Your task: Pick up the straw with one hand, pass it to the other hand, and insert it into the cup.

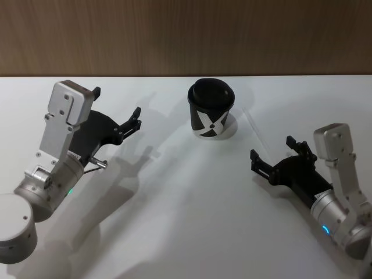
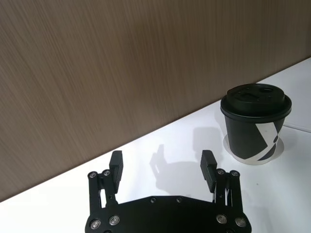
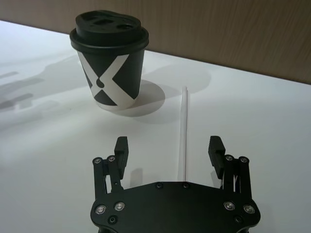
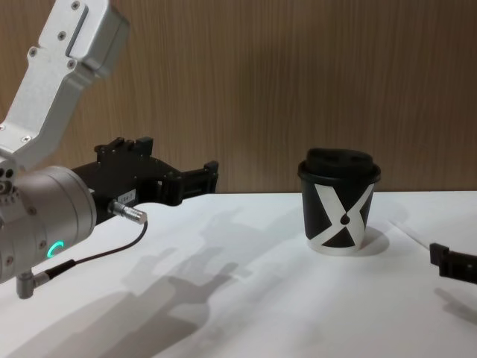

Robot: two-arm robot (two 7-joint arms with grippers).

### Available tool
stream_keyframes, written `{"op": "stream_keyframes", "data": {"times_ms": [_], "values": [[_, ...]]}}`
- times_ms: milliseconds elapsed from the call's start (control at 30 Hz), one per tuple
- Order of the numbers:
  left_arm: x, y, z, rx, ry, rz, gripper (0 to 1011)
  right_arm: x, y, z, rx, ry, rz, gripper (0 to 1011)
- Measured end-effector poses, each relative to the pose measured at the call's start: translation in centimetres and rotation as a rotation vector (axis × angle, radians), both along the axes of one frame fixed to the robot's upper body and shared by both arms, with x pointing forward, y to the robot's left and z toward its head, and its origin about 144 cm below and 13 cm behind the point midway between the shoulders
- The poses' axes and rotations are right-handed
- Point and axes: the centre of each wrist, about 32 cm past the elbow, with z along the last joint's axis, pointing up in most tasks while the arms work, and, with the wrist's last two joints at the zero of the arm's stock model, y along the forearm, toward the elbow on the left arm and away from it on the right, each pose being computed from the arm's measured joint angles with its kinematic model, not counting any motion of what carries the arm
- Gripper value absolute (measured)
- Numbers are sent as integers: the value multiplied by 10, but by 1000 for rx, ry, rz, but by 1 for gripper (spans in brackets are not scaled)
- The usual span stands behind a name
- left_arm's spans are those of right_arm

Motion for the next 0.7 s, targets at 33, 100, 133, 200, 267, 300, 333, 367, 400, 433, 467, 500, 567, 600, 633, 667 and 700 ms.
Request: {"op": "stream_keyframes", "data": {"times_ms": [33, 100, 133, 200, 267, 300, 333, 367, 400, 433, 467, 500, 567, 600, 633, 667, 700], "values": [[0, 0, 0, 0, 0, 0, 1003, 0, -1, -2, -4, 4, 2, 1001], [0, 0, 0, 0, 0, 0, 1003, 0, -2, -3, -8, 8, 3, 1001], [0, 0, 0, 0, 0, 0, 1003, 0, -4, -4, -12, 10, 5, 1001], [0, 0, 0, 0, 0, 0, 1002, 0, -5, -6, -15, 12, 7, 1001], [0, 0, 0, 0, 0, 0, 1003, -1, -6, -7, -20, 14, 9, 1001], [0, 0, 0, 0, 0, 0, 1003, -1, -6, -8, -22, 14, 11, 1001], [0, 0, 0, 0, 0, 0, 1003, -1, -7, -9, -24, 15, 12, 1001], [0, 0, 0, 0, 0, 0, 1003, -1, -7, -10, -25, 15, 12, 1001], [0, 0, 0, 0, 0, 0, 1003, -1, -8, -10, -26, 15, 13, 1001], [0, 0, 0, 0, 0, 0, 1003, -1, -8, -10, -27, 16, 13, 1001], [0, 0, 0, 0, 0, 0, 1003, -1, -9, -11, -30, 14, 14, 1001], [0, 0, 0, 0, 0, 0, 1003, -1, -9, -11, -31, 13, 15, 1001], [0, 0, 0, 0, 0, 0, 1003, -1, -10, -12, -33, 12, 16, 1001], [0, 0, 0, 0, 0, 0, 1003, -1, -10, -13, -35, 12, 17, 1001], [0, 0, 0, 0, 0, 0, 1003, -2, -10, -13, -36, 11, 17, 1001], [0, 0, 0, 0, 0, 0, 1003, -2, -11, -13, -37, 10, 18, 1001], [0, 0, 0, 0, 0, 0, 1003, -2, -11, -14, -39, 10, 19, 1001]]}}
